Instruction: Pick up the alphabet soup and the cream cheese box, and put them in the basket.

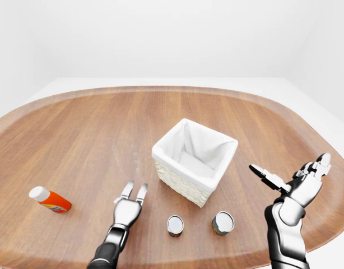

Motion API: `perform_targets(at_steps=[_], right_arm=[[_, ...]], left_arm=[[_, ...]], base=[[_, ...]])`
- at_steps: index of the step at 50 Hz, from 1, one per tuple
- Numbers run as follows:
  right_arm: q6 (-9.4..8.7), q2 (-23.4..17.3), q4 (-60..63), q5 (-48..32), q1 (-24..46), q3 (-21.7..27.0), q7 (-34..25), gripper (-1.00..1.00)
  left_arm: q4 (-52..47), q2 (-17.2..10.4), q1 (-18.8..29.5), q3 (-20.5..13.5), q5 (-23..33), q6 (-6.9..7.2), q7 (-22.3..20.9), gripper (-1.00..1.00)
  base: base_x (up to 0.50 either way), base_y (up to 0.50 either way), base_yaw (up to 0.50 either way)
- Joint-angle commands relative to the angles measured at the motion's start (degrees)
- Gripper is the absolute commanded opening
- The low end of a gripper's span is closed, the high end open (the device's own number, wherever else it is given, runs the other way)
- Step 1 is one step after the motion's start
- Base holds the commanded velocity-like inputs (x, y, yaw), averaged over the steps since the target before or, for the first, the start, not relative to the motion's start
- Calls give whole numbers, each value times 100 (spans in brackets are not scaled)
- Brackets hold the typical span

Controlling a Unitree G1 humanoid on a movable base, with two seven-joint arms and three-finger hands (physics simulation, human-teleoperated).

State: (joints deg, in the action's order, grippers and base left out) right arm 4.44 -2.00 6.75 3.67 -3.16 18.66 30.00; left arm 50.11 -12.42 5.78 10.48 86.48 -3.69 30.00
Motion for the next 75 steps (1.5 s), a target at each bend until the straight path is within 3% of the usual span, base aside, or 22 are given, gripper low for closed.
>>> perform_targets(at_steps=[1, 9, 29, 30, 32, 33, 38, 45, 50, 55, 56, 58, 75], right_arm=[[-28, 1, 15, 1, 1, 0, 0, 100], [-15, 1, -5, -6, 6, -6, 0, 100], [7, -4, -29, -1, 1, -3, 0, 100], [25, -5, -51, -3, 6, -2, 0, 100], [5, -1, -24, -3, 0, -5, 0, 100], [15, -3, -39, -3, 6, -4, 0, 100], [-62, 7, 62, -5, -19, -7, 0, 100], [12, -10, -54, -5, 21, -2, 0, 100], [-79, 2, 68, -6, -8, -7, 0, 100], [-38, -2, 6, -8, 9, -3, 0, 100], [-41, -2, 11, -6, 7, -2, 0, 100], [-17, -3, -15, -6, 11, -1, 0, 100], [9, -9, -50, -3, 17, -7, 0, 100]], left_arm=[[1164, 6, 75, 108, -162, -30, 0, 100], [2185, 51, 513, 209, -327, -131, 0, 100], [2821, 42, 675, 284, -459, -131, 0, 100], [2830, 44, 668, 285, -453, -131, 0, 80], [2850, 52, 646, 291, -437, -131, 0, -85], [2849, 53, 636, 287, -439, -131, 0, -100], [2886, 52, 626, 281, -417, -131, 0, -100], [2881, 49, 604, 256, -437, -131, 0, -100], [2837, 16, 611, 212, -509, -131, 0, -100], [2720, -40, 623, 118, -703, -131, 0, -100], [2699, -43, 614, 104, -744, -60, 0, -100], [2683, -73, 617, 116, -788, -127, 0, -100], [1886, -274, 215, 70, -963, -97, 0, -100]], base=[[0, 0, 0], [0, 0, 0], [0, 0, 0], [0, 0, 0], [0, 0, 0], [0, 0, 0], [0, 0, 0], [0, 0, 0], [0, 0, 0], [0, 0, 0], [0, 0, 0], [0, 0, 0], [0, 0, 0]])
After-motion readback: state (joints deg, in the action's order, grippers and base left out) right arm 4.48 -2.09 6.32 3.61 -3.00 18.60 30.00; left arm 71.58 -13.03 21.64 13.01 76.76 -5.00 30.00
